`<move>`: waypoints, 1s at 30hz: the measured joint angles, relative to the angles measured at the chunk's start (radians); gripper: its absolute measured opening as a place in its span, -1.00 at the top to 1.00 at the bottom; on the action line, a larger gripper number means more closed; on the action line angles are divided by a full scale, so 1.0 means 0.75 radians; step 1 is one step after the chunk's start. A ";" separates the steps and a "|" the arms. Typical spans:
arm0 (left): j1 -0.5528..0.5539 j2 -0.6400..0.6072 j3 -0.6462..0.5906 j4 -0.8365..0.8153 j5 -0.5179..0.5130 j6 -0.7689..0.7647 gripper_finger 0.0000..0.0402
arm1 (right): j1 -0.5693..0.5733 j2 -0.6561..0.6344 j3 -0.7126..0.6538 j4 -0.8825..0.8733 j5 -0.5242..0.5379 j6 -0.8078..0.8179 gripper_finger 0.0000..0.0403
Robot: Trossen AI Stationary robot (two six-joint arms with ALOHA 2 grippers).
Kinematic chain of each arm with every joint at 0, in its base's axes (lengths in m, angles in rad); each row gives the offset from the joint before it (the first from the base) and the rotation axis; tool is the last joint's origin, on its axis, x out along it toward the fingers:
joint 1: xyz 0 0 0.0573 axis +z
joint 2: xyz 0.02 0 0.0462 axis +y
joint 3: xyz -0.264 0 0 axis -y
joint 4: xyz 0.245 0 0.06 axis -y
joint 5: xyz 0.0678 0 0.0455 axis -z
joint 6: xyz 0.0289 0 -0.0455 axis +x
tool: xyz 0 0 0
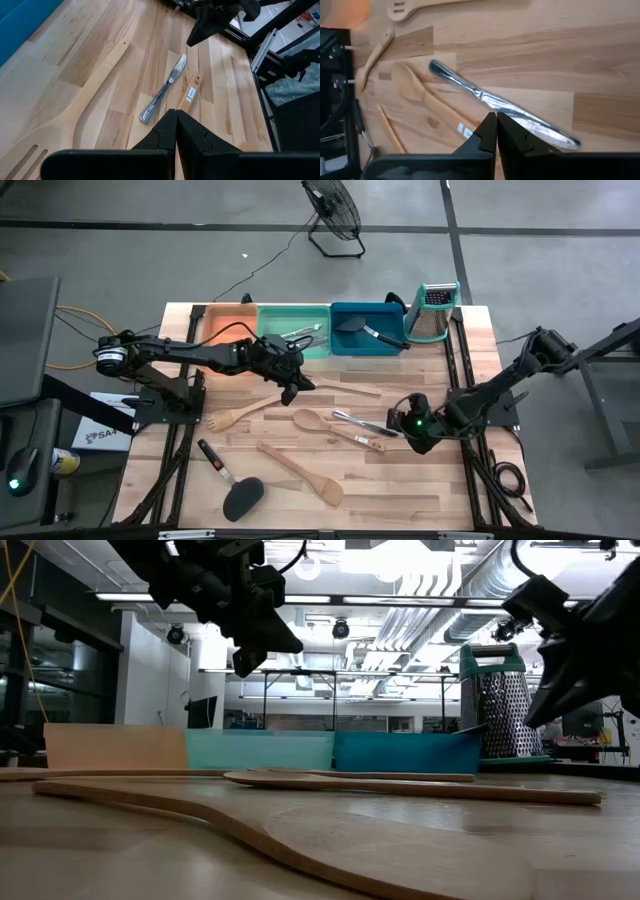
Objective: Pick & Place Kitchen Items
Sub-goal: Put the silver table knife into the green bin
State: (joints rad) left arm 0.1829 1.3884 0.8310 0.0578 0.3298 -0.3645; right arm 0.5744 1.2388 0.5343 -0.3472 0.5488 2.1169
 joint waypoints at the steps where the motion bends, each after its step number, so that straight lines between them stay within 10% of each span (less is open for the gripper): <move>1: 0.000 0.000 0.000 0.001 0.000 0.000 0.98 | 0.007 0.000 -0.004 0.003 0.001 0.010 0.99; 30: 0.000 -0.001 0.000 0.000 -0.003 0.000 0.98 | 0.020 0.001 -0.013 -0.006 0.025 0.014 0.98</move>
State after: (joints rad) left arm 0.1826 1.3880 0.8310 0.0578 0.3279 -0.3645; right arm 0.5892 1.2396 0.5243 -0.3515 0.5678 2.1275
